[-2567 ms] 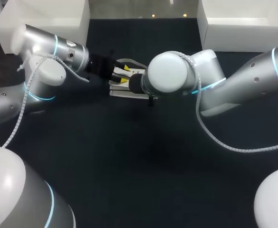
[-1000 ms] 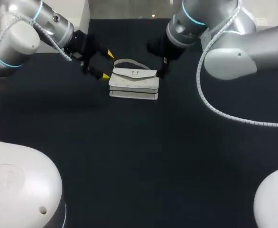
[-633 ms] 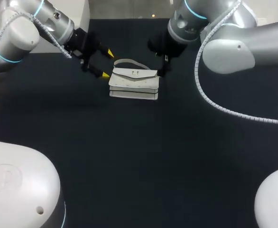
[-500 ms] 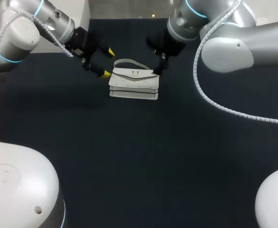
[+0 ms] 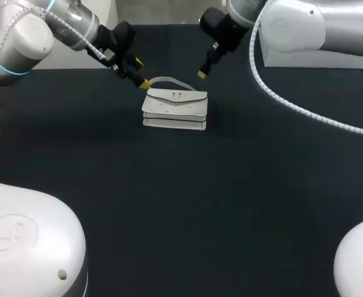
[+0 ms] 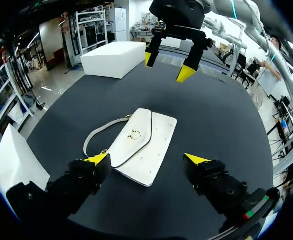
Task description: Pick up the bag, open it, inspect its contents, close it, and place it on the opposite side
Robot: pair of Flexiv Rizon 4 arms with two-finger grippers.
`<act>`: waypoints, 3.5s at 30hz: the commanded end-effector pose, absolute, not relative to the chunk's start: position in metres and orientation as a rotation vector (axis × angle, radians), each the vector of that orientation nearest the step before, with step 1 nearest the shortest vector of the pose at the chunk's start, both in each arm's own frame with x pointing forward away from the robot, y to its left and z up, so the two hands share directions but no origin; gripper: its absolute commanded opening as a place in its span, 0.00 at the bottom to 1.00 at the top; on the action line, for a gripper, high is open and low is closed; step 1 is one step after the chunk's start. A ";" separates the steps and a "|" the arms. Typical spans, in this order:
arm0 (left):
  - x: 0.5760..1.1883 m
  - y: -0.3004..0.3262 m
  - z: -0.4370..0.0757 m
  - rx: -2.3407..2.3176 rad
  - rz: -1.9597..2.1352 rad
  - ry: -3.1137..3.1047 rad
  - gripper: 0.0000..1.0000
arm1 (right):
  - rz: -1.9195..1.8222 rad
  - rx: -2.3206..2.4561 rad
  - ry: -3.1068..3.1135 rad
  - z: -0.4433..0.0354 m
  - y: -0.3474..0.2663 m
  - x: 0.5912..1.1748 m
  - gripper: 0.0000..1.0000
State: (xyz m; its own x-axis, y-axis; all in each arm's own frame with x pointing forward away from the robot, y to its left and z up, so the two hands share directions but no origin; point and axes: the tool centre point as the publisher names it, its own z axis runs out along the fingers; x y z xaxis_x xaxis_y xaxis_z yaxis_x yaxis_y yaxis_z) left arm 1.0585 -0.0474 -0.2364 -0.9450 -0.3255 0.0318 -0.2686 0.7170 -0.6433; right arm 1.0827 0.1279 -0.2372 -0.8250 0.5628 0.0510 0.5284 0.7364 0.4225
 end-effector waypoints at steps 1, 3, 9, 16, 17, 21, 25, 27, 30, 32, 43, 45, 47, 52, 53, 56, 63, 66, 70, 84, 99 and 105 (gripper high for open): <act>1.055 -0.043 -0.237 -1.527 -1.191 2.633 1.00 | 0.839 2.015 2.474 -0.241 0.121 1.083 1.00; 1.057 -0.041 -0.237 -1.622 -1.233 2.553 1.00 | 0.867 2.152 2.362 -0.242 0.117 1.081 1.00; 1.060 -0.036 -0.232 -1.590 -1.118 2.225 1.00 | 0.896 2.244 2.345 -0.244 0.116 1.078 1.00; 1.060 -0.036 -0.232 -1.590 -1.118 2.225 1.00 | 0.896 2.244 2.345 -0.244 0.116 1.078 1.00; 1.060 -0.036 -0.232 -1.590 -1.118 2.225 1.00 | 0.896 2.244 2.345 -0.244 0.116 1.078 1.00; 1.067 -0.040 -0.238 -1.759 -1.101 2.189 1.00 | 0.901 2.266 2.319 -0.245 0.116 1.080 1.00; 1.074 -0.031 -0.245 -2.034 -1.106 2.185 1.00 | 0.930 2.536 2.102 -0.245 0.115 1.084 1.00; 1.076 -0.025 -0.246 -2.119 -1.122 2.179 1.00 | 0.972 2.596 2.066 -0.247 0.113 1.083 1.00; 1.079 -0.020 -0.248 -2.215 -1.161 2.212 1.00 | 0.976 2.666 2.012 -0.250 0.112 1.083 1.00; 1.083 -0.019 -0.250 -2.258 -1.185 2.242 1.00 | 0.986 2.704 2.003 -0.252 0.112 1.080 1.00; 1.084 -0.024 -0.273 -2.262 -1.234 2.314 1.00 | 1.010 2.816 2.014 -0.269 0.120 1.070 1.00; 1.085 -0.024 -0.279 -2.283 -1.240 2.312 1.00 | 1.002 2.825 2.032 -0.275 0.121 1.070 1.00; 1.089 -0.021 -0.285 -2.314 -1.242 2.309 1.00 | 1.007 2.858 2.046 -0.280 0.121 1.071 1.00; 1.089 -0.022 -0.296 -2.334 -1.278 2.336 1.00 | 1.093 2.831 2.143 -0.290 0.124 1.072 0.98; 1.089 -0.023 -0.298 -2.334 -1.278 2.337 1.00 | 1.114 2.820 2.162 -0.291 0.124 1.072 0.92; 1.088 -0.024 -0.303 -2.326 -1.317 2.355 1.00 | 1.170 2.741 2.259 -0.300 0.125 1.072 0.91; 1.087 -0.026 -0.313 -2.351 -1.385 2.342 1.00 | 1.202 2.716 2.349 -0.321 0.126 1.076 0.94; 1.087 -0.025 -0.317 -2.359 -1.412 2.332 1.00 | 1.193 2.765 2.314 -0.326 0.127 1.080 0.96; 1.088 -0.024 -0.325 -2.383 -1.433 2.328 1.00 | 1.197 2.797 2.297 -0.331 0.130 1.084 0.93; 1.096 -0.029 -0.338 -2.440 -1.543 2.380 0.85 | 1.227 2.762 2.409 -0.357 0.145 1.092 0.51; 1.102 -0.045 -0.342 -2.455 -1.587 2.432 0.75 | 1.246 2.767 2.458 -0.363 0.153 1.089 0.49; 1.108 -0.051 -0.349 -2.483 -1.615 2.433 0.65 | 1.275 2.773 2.472 -0.364 0.158 1.089 0.49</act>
State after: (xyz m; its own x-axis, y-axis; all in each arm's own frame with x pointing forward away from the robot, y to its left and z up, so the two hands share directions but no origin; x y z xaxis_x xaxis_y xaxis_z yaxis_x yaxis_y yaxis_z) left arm 1.0985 -0.0496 -0.3398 -0.0243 -0.4750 0.8797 -0.9954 -0.0705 -0.0655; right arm 1.0829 0.1571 -0.3601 0.1444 0.5364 0.8315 0.9894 -0.0681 -0.1279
